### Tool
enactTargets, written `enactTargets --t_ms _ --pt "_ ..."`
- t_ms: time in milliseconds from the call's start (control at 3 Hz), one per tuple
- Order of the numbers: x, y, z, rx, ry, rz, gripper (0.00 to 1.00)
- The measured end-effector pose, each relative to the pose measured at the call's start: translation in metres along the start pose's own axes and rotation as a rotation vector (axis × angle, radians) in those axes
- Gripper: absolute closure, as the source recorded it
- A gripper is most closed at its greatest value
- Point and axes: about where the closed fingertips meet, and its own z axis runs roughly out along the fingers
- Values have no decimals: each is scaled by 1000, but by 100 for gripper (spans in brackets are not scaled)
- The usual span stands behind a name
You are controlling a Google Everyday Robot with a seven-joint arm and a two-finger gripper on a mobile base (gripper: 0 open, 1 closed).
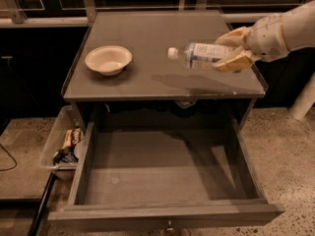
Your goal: Place blue plastic bottle into top drawer
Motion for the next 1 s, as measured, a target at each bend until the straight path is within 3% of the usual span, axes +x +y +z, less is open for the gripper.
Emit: enactTargets --t_ms 333,667,1000 --pt "-7 32 -37 119 39 -33 100" --pt "33 89 -39 105 100 41 100" --pt "74 151 -21 23 151 128 100"
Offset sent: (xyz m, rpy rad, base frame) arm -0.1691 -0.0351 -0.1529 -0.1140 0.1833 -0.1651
